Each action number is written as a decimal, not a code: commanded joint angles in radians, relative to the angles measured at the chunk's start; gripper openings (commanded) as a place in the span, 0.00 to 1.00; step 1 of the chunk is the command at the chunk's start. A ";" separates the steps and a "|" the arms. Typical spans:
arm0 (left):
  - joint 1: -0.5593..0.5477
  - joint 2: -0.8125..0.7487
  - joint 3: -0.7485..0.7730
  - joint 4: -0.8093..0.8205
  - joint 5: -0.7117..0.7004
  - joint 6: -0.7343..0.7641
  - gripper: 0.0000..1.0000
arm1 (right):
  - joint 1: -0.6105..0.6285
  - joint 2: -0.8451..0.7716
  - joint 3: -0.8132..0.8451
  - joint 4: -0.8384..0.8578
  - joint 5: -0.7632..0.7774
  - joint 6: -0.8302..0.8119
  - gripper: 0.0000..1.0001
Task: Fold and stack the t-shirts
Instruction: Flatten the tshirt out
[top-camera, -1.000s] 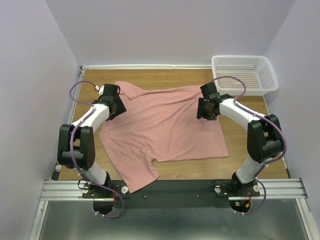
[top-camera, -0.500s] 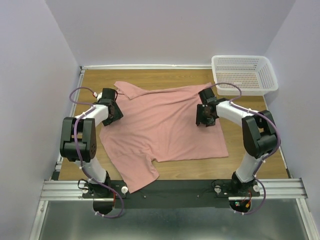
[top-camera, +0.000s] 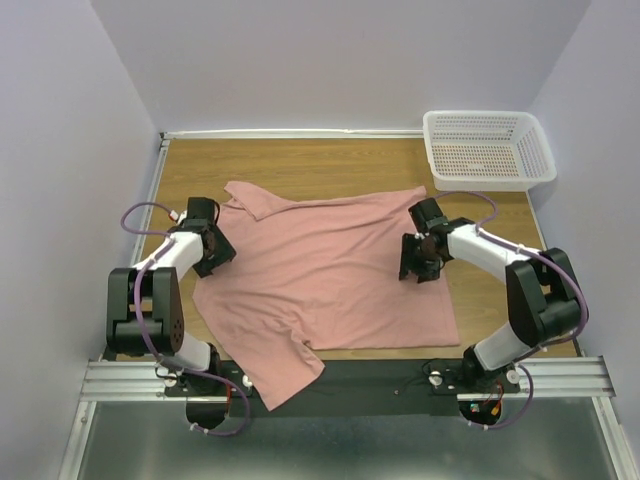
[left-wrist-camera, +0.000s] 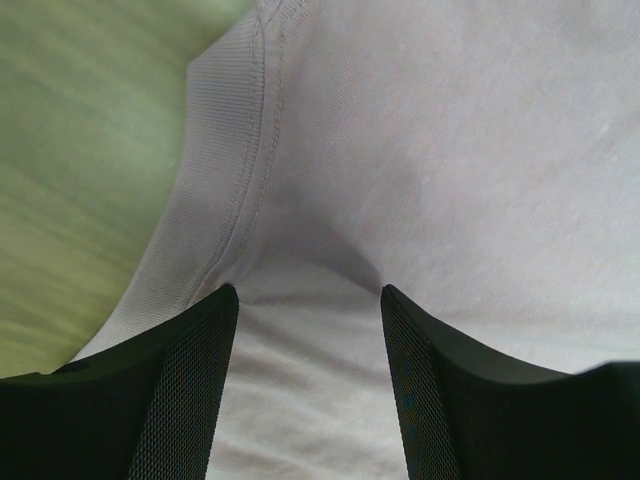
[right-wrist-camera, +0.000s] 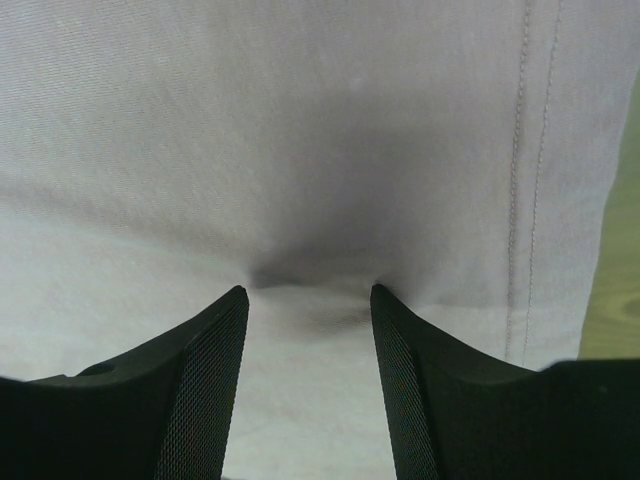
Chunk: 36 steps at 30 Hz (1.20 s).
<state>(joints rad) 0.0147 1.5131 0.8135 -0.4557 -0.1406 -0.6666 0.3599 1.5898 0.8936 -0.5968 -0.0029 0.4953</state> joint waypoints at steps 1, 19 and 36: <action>0.022 -0.070 -0.065 -0.107 0.048 -0.028 0.68 | -0.004 -0.031 -0.097 -0.129 -0.127 0.038 0.61; -0.012 0.051 0.282 0.204 0.256 -0.145 0.95 | -0.004 -0.037 0.278 -0.049 -0.042 -0.005 0.94; -0.062 0.417 0.484 0.261 0.305 -0.160 0.99 | -0.004 -0.079 0.246 -0.026 -0.046 0.014 0.93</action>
<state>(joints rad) -0.0418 1.8988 1.2694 -0.2104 0.1474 -0.8135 0.3599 1.5368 1.1549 -0.6430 -0.0654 0.4984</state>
